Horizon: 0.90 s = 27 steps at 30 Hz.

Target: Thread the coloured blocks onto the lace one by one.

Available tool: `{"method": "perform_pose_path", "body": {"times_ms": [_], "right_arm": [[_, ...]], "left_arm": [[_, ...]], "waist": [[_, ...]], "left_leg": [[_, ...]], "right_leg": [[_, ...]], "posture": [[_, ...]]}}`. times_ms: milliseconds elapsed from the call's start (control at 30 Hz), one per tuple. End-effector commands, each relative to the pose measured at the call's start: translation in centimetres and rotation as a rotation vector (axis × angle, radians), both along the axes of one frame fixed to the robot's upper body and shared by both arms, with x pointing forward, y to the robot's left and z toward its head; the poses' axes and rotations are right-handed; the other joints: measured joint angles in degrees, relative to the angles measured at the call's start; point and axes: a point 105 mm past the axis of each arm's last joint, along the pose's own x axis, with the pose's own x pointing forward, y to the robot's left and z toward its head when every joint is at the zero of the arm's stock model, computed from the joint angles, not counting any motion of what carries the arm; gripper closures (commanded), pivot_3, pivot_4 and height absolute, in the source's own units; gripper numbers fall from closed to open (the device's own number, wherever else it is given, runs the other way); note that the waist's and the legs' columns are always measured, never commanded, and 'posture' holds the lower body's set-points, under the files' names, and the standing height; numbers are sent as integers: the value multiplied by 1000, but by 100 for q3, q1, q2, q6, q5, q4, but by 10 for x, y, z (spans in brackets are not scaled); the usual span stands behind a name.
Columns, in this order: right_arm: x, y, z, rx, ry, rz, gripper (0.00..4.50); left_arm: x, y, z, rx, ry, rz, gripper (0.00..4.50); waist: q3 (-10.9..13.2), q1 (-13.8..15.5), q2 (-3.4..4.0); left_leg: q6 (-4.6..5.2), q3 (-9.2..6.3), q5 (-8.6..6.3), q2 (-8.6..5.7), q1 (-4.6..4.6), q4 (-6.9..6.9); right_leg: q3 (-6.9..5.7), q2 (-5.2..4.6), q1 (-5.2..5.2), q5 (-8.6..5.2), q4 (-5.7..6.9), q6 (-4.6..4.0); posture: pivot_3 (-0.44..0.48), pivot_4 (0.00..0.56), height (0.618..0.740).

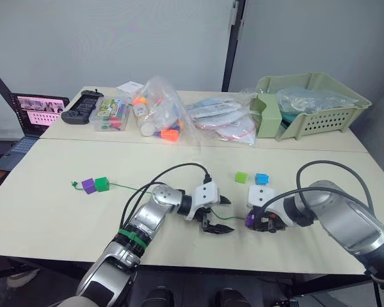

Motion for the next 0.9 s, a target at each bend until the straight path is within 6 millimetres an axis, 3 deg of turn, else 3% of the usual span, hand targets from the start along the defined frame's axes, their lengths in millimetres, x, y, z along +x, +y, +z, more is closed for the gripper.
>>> {"method": "perform_pose_path", "body": {"times_ms": [33,500,900], "right_arm": [[-2,1,0,8,8,5,3153],[-2,0,1,9,4,1,3153],[-4,2,1,13,12,5,3153]], "left_arm": [[0,-7,6,-6,-33,-8,0],[-1,-13,3,3,-32,-21,4464],[-6,-34,9,-38,-36,-58,4500]], "waist": [[0,-2,0],[0,-3,0],[0,0,0]], "left_leg": [[0,0,0,0,0,0],[0,1,0,0,0,0],[0,1,0,-1,0,0]], "right_leg": [[0,0,0,0,0,0],[0,0,0,0,0,0],[0,0,0,0,0,0]], "posture": [[0,150,737],[0,150,737],[0,150,737]]}}
